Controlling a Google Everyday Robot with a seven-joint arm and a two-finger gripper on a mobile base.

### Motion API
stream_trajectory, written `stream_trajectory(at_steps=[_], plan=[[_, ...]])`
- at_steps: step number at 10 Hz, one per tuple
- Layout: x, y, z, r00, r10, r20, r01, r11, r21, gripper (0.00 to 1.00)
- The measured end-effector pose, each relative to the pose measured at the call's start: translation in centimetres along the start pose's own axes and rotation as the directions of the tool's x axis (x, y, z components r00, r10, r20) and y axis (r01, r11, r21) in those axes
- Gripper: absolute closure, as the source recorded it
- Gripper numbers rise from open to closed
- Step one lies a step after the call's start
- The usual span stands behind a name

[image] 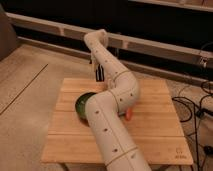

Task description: Place the eraser in the ceramic cup

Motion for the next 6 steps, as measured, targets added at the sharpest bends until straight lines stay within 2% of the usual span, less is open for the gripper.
stream_trajectory(at_steps=[2, 3, 6], plan=[[0.6, -2.7, -1.4, 0.999, 0.053, -0.007, -0.053, 0.998, 0.024, 1.00], [1.4, -3.4, -1.6, 0.997, 0.072, -0.031, -0.071, 0.997, 0.029, 1.00], [1.4, -3.0, -1.7, 0.997, 0.070, -0.032, -0.069, 0.997, 0.023, 1.00]])
